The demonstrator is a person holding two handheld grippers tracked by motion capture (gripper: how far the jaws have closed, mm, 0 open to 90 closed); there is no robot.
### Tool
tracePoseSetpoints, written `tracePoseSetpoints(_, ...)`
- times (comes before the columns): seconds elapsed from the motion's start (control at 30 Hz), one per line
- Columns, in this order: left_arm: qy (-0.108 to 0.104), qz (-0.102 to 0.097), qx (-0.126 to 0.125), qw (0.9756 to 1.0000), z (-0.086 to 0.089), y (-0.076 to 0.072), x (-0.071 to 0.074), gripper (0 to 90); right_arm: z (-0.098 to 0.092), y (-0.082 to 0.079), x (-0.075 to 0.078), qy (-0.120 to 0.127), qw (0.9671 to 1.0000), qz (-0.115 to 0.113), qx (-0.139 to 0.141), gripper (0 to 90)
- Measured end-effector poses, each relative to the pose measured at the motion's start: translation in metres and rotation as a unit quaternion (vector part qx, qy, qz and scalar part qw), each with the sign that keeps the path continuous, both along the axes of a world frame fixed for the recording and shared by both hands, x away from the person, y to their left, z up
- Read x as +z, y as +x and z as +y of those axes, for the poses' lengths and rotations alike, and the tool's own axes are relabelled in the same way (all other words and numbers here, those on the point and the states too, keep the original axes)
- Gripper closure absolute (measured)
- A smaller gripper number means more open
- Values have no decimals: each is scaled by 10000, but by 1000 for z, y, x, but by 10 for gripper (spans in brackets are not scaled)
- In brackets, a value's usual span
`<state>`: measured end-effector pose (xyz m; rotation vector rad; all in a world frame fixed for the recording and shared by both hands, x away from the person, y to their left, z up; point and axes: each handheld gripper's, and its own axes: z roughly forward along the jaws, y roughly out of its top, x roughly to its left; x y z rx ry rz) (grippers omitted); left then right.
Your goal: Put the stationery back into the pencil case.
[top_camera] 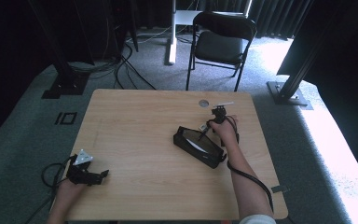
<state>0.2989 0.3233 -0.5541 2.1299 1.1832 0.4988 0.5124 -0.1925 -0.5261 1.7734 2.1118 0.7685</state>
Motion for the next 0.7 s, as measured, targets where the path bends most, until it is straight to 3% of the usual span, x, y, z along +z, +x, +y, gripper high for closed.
tracePoseSetpoints(0.13,0,0,1,10000,0,0,0,16,0,-1,0,-46,10000,33,21,613)
tracePoseSetpoints(0.5,-2,-1,1,10000,0,0,0,16,-11,-6,1,-362,9988,226,258,790)
tracePoseSetpoints(0.7,1,1,-2,10000,0,0,0,17,-19,-10,1,-275,9991,207,243,793)
